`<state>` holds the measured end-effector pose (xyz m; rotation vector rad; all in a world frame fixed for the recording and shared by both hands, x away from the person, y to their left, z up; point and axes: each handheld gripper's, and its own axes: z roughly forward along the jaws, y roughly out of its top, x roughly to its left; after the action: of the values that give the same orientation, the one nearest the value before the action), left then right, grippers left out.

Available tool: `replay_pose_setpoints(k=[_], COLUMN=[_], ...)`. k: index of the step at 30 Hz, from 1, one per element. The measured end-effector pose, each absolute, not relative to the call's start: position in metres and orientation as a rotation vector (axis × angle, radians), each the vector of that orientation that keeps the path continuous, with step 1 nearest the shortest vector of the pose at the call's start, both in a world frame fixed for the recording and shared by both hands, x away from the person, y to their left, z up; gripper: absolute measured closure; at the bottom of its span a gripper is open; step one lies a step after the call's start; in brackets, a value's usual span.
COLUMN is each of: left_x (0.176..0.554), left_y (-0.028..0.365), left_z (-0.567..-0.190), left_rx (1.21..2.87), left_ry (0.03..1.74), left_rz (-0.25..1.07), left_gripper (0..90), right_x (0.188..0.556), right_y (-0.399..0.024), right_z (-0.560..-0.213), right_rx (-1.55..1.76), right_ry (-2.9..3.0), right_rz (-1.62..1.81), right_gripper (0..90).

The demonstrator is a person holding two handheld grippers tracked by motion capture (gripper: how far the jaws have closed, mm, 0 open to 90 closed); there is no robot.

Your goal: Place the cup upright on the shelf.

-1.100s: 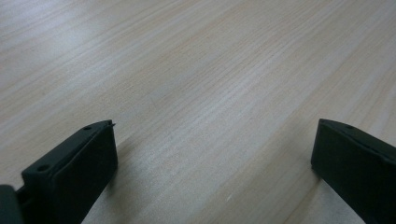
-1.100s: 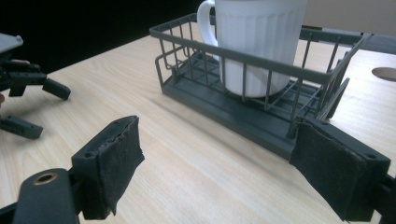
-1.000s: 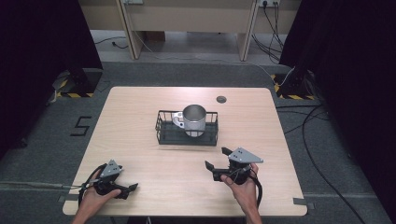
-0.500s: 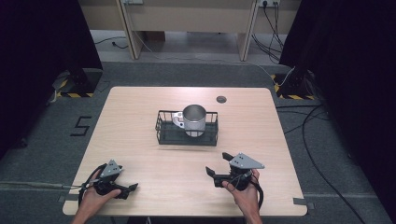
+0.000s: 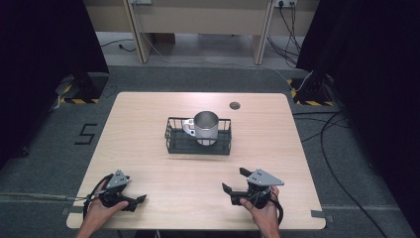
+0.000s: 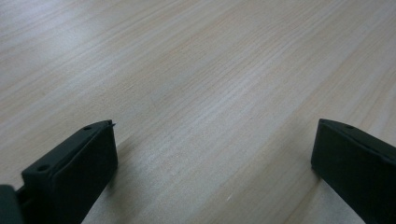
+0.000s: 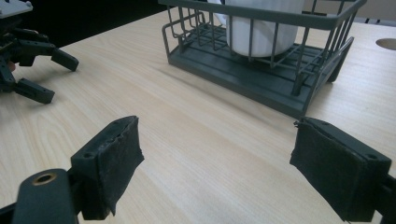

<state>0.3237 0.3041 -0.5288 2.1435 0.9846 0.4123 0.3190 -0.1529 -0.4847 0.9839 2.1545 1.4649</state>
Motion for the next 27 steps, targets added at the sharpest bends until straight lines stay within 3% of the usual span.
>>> replay_pose_setpoints(k=[27], left_x=[0.324], left_y=[0.304], left_z=[-0.529], left_rx=[2.143], left_ry=[0.982], left_rz=[0.412], left_gripper=[0.0], right_x=[0.291], right_y=[-0.168], right_z=[-0.506], right_rx=[1.038], right_ry=[2.183], right_rz=[1.459], right_gripper=[15.3])
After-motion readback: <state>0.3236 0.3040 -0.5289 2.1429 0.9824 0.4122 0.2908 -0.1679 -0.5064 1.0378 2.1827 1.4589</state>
